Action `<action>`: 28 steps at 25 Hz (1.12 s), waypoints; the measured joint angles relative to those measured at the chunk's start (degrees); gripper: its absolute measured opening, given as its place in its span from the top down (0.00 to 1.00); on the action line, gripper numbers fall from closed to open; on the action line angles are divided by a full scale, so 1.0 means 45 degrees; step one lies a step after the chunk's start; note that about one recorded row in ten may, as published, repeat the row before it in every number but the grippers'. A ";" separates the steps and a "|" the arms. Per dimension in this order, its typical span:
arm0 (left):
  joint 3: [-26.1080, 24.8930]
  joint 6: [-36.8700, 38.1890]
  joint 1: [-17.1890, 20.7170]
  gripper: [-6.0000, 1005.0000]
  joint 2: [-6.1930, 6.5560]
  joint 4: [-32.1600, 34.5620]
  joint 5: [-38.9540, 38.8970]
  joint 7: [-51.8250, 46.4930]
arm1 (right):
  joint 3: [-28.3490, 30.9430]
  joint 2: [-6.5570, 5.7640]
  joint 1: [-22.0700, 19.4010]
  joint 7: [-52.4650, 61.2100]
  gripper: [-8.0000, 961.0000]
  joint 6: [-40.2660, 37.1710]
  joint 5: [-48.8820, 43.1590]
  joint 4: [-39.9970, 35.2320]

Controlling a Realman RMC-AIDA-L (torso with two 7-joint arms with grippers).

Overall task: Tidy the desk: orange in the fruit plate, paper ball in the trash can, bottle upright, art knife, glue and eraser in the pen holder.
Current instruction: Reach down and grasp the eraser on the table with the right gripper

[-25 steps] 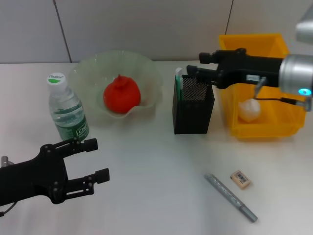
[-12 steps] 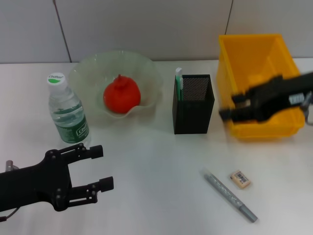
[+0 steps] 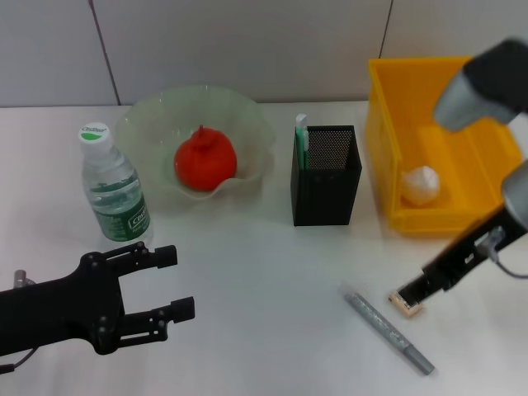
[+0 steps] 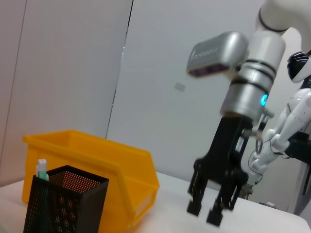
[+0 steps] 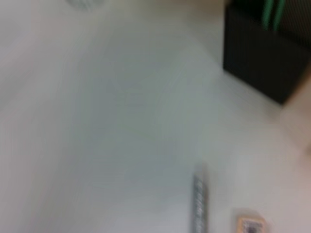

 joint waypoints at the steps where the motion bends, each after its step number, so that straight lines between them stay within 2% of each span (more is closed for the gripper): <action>1: 0.0004 -0.0024 -0.0006 0.22 -0.0001 -0.0016 0.0000 0.0002 | -0.0093 0.0000 0.0087 0.0022 0.42 0.0241 -0.0231 0.0400; 7: 0.0000 -0.0055 -0.0012 0.22 -0.0010 -0.0151 0.0000 0.0000 | -0.0455 -0.0002 0.0337 0.0111 0.41 0.1401 -0.0926 0.1639; 13: -0.0002 -0.0059 0.0063 0.22 -0.0010 -0.0181 -0.0004 0.0034 | -0.0630 -0.0008 0.0875 0.0110 0.34 0.2146 -0.0948 0.3084; 15: -0.0002 -0.0059 0.0098 0.22 -0.0010 -0.0182 -0.0043 0.0091 | -0.0852 -0.0007 0.1208 0.0125 0.34 0.2529 -0.0955 0.3936; 20: -0.0001 -0.0059 0.0107 0.22 -0.0010 -0.0182 -0.0072 0.0129 | -0.0979 -0.0006 0.1550 0.0145 0.35 0.2958 -0.0964 0.4683; 28: 0.0000 -0.0059 0.0112 0.22 -0.0027 -0.0183 -0.0065 0.0144 | -0.1022 0.0013 0.1711 0.0193 0.40 0.3115 -0.1154 0.5138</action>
